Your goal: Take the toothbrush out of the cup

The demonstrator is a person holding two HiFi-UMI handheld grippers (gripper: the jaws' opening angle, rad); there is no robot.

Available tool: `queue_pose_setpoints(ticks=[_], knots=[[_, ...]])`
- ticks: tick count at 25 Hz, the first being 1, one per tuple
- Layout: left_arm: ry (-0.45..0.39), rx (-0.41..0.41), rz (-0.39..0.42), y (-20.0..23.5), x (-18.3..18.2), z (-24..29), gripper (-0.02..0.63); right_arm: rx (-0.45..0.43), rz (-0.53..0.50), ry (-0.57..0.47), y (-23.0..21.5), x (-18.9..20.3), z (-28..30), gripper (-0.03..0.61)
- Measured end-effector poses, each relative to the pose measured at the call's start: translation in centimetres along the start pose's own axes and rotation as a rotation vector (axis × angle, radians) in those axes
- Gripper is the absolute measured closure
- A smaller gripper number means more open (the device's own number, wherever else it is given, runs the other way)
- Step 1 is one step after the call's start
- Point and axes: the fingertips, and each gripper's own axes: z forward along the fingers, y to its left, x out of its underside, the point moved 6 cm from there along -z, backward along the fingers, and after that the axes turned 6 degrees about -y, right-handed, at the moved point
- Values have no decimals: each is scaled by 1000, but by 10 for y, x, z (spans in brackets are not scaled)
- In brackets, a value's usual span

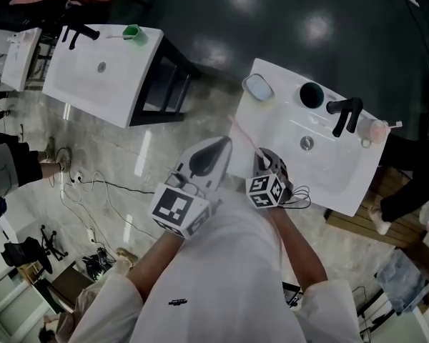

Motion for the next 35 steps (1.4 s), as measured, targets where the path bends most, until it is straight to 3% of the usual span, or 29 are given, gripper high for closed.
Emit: queue_pose_setpoints(ticks=[16, 18, 35], knots=[[5, 22, 8, -5, -1, 7, 611, -59, 5, 65, -3, 14, -3, 568], [7, 22, 4, -6, -1, 8, 611, -81, 5, 67, -1, 14, -2, 515], [-7, 23, 16, -7, -5, 9, 611, -98, 51, 9, -8, 2, -10, 502]])
